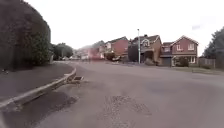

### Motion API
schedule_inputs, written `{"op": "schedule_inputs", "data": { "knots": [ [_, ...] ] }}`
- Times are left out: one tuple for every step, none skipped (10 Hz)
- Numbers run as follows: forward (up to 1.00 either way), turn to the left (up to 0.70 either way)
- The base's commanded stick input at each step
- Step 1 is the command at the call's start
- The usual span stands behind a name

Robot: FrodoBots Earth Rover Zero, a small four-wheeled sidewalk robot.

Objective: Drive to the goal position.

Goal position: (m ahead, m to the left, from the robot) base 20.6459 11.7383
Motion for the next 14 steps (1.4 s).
{"op": "schedule_inputs", "data": {
  "knots": [
    [0.98, -0.1],
    [0.98, -0.39],
    [0.98, -0.39],
    [0.98, -0.39],
    [0.98, -0.39],
    [0.98, -0.39],
    [0.98, -0.39],
    [0.98, -0.39],
    [0.98, -0.39],
    [0.98, -0.39],
    [0.98, -0.39],
    [0.98, -0.39],
    [0.98, -0.39],
    [0.98, -0.39]
  ]
}}
